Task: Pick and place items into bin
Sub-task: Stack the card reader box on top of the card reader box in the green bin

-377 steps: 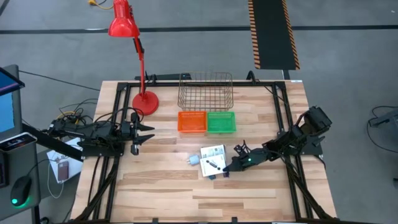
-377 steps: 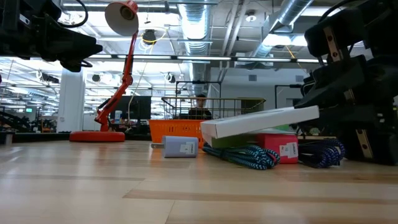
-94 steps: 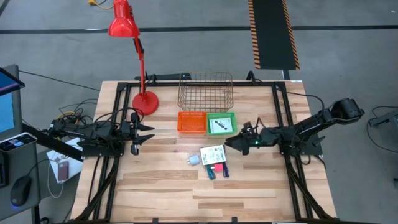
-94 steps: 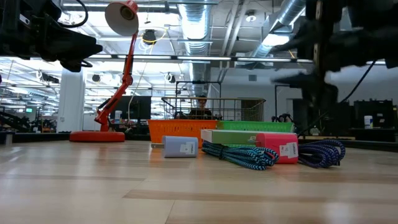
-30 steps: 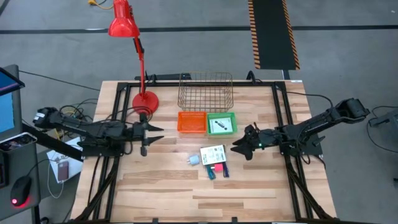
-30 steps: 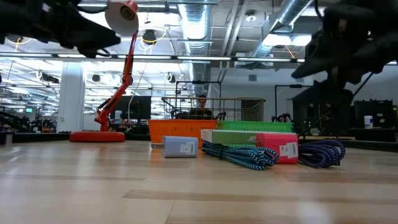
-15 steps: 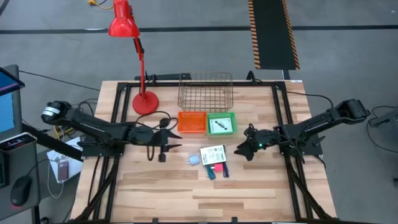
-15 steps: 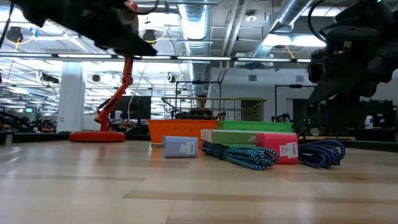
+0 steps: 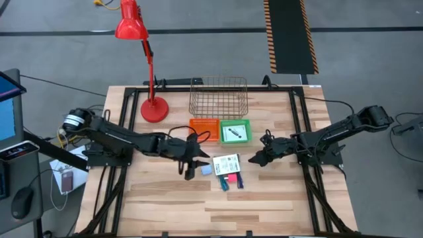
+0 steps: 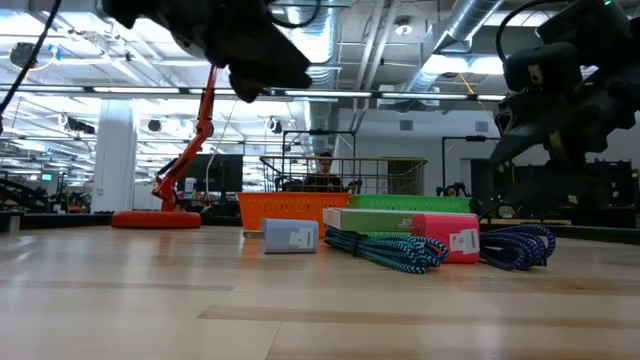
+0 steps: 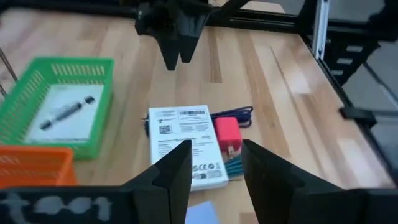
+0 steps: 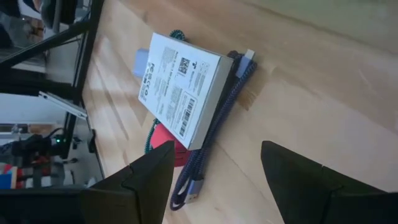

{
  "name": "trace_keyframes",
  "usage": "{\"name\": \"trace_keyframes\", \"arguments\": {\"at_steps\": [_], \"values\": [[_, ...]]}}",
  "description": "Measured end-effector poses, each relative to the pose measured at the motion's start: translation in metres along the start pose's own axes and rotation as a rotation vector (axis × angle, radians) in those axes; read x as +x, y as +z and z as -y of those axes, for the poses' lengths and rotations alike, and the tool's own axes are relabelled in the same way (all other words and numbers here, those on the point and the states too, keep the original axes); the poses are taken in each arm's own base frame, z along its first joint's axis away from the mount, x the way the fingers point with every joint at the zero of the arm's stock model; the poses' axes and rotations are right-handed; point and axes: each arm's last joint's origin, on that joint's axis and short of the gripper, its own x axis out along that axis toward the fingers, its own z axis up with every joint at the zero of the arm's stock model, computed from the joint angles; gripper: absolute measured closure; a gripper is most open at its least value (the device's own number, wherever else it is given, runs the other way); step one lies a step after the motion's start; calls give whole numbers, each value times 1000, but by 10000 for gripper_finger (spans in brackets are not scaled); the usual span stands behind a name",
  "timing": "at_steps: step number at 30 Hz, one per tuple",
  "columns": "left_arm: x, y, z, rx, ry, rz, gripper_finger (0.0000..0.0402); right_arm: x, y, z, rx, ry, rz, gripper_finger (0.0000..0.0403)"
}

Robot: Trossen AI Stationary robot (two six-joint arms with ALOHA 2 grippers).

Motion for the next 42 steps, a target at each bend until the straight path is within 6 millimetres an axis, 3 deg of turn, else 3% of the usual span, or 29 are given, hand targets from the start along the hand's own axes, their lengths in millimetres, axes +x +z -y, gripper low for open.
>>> {"name": "trace_keyframes", "arguments": {"at_steps": [11,17,30,35,42], "values": [[6,-15,-1,-331,61,-165,274,0,-1,-1,7,17,-47,168],[4,-19,9,-288,59,-185,274,0,-1,0,-91,19,-47,168],[7,-32,27,236,75,-227,274,0,-1,0,-205,22,-45,168],[29,-46,34,583,188,-299,274,0,-1,-1,-271,24,-41,168],[63,-44,49,1035,387,-388,274,0,-1,-1,-302,23,-38,168]]}}
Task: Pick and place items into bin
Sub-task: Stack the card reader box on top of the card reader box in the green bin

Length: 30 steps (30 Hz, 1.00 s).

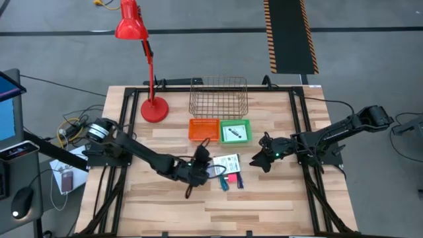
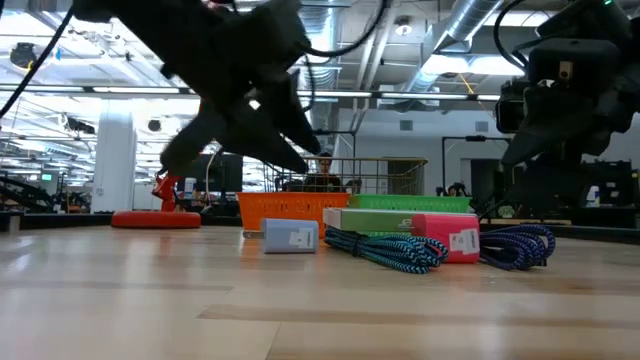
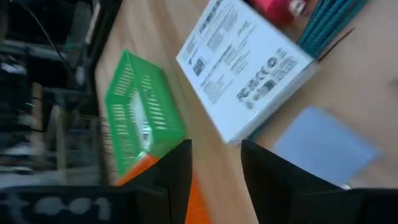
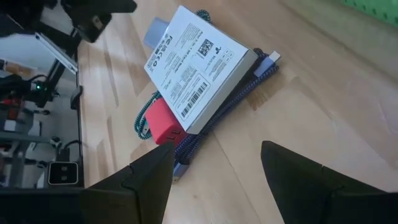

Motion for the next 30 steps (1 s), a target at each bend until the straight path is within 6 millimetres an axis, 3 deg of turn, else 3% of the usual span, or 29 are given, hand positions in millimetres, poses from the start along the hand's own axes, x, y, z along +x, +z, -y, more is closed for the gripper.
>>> {"name": "trace_keyframes", "arguments": {"at_steps": [9,17,30], "values": [[13,20,0,215,17,-6,274,0,0,0,-25,-2,-2,168],[10,13,8,371,-37,-70,274,0,0,0,-26,-2,-2,168],[9,16,10,469,-93,-4,274,0,0,0,-25,-2,-2,168]]}}
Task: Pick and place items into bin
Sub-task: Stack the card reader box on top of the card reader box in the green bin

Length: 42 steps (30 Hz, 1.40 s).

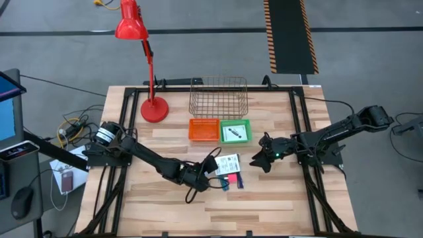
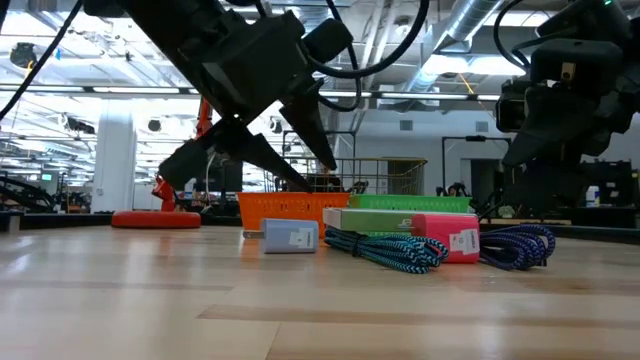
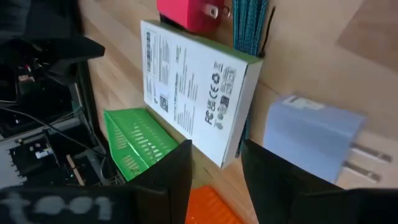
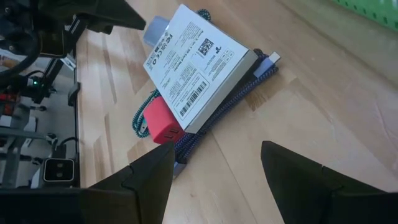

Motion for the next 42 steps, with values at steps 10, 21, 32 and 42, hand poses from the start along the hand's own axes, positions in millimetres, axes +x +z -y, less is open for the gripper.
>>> {"name": "trace_keyframes", "arguments": {"at_steps": [10,21,32,42], "values": [[-9,11,-15,-110,26,28,393,0,0,0,1,0,0,168],[-20,-3,-45,-719,-361,-4,401,0,1,1,6,-13,16,168],[-16,-12,-56,-1035,-445,-44,401,0,2,1,-96,-31,45,168],[-7,-27,-61,-1151,-511,-74,401,0,2,1,-96,-30,45,168]]}}
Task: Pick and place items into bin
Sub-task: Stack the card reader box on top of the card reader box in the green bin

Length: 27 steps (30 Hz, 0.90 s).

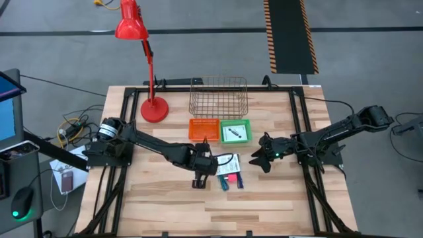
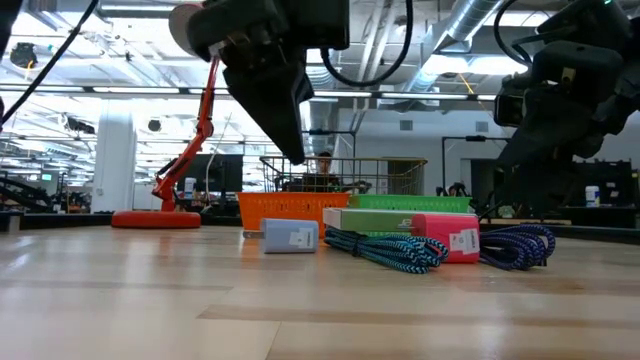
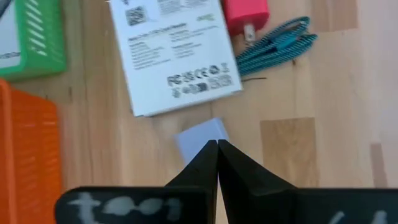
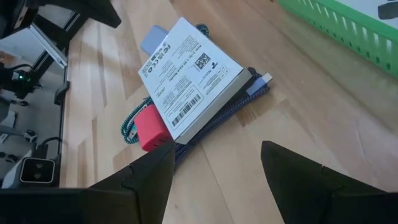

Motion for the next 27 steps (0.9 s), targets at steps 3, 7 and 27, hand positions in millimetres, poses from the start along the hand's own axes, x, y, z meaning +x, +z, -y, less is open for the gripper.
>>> {"name": "trace_keyframes", "arguments": {"at_steps": [3,7,27], "values": [[1,2,-4,-10,7,11,401,0,0,0,0,0,0,168],[1,4,-6,-20,10,29,401,0,0,0,0,0,0,168],[23,2,-12,-32,28,-18,401,0,2,-1,-7,5,27,168]]}}
